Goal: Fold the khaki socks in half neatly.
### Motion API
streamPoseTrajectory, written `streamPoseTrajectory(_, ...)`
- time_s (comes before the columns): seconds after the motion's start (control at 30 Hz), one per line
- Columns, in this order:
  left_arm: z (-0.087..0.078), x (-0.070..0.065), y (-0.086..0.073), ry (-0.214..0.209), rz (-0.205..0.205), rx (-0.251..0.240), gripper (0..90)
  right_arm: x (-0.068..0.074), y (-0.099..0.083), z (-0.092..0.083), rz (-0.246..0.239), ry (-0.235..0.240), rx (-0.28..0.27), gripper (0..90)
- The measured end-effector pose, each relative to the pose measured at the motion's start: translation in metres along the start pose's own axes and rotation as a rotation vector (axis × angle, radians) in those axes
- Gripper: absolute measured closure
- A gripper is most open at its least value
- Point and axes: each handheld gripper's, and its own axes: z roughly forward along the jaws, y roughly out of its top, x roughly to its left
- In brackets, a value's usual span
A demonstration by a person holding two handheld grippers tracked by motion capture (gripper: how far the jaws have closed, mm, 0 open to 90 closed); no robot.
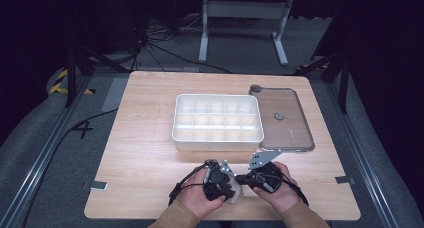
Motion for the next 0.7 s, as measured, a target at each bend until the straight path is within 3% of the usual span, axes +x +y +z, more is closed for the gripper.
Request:
streamPoseTrajectory(0.1,-0.004,-0.005,-0.001,-0.046,0.01,0.008,76.7,0.0,-0.001,0.001,0.001,-0.001,0.008,89.7)
streamPoseTrajectory(0.23,0.0,-0.009,-0.002,-0.056,0.006,0.035,77.3,0.0,-0.002,0.003,0.009,0.0,0.02,89.6)
streamPoseTrajectory(0.33,0.005,-0.007,-0.004,-0.057,-0.002,0.07,77.4,-0.001,-0.004,0.005,0.01,0.0,0.03,89.6)
streamPoseTrajectory(0.7,0.009,-0.008,-0.005,-0.027,0.002,0.058,80.7,-0.006,-0.01,0.013,0.037,0.01,0.053,89.6)
